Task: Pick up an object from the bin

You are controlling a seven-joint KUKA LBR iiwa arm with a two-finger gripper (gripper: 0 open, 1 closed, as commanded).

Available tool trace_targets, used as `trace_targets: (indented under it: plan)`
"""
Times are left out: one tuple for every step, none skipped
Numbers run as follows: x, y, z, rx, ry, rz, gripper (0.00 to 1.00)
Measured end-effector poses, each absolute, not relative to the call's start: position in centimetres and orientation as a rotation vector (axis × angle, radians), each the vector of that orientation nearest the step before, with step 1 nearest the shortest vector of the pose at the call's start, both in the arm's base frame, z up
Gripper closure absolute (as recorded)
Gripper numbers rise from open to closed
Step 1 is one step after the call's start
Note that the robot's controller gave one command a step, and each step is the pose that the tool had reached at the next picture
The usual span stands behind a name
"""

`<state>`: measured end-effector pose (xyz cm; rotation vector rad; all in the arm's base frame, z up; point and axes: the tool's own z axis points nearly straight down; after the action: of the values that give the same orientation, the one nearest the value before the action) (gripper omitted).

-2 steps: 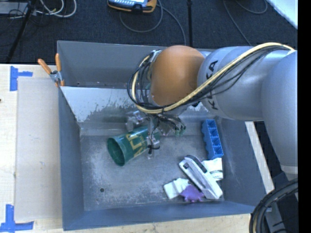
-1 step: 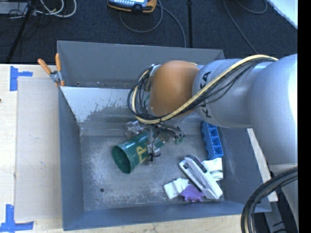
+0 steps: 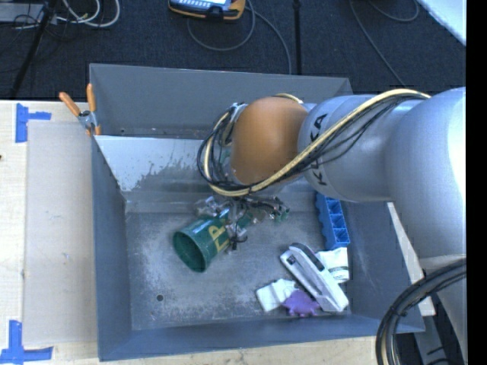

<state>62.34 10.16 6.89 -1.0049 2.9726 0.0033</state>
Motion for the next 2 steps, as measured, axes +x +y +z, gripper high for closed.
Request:
trace_targets:
  plan:
    - [62.28, 10.1, 6.97, -1.009, 2.974, 0.005, 1.0]
    - [62.01, 10.08, 7.77, -1.011, 2.983, 0.008, 1.0]
